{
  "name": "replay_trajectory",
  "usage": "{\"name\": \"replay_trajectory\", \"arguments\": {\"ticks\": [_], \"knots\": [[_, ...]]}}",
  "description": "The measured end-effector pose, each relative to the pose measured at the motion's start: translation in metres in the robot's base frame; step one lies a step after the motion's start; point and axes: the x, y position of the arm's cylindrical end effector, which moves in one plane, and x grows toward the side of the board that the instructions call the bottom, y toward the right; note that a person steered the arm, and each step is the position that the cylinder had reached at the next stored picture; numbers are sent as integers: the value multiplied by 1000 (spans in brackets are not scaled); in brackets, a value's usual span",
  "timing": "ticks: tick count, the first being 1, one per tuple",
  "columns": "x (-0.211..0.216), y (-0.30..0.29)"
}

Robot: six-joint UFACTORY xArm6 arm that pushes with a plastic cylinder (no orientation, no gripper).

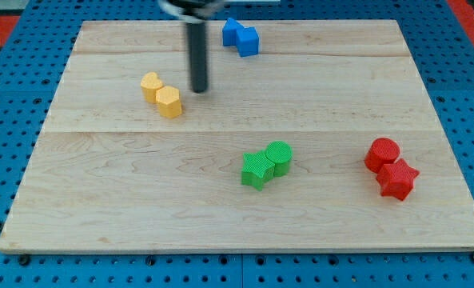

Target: Separate the yellow blocks

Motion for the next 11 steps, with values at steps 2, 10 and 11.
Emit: {"name": "replay_trajectory", "arguments": {"ticks": [2,10,11], "knots": [[2,-133],[141,34],[168,64]]}}
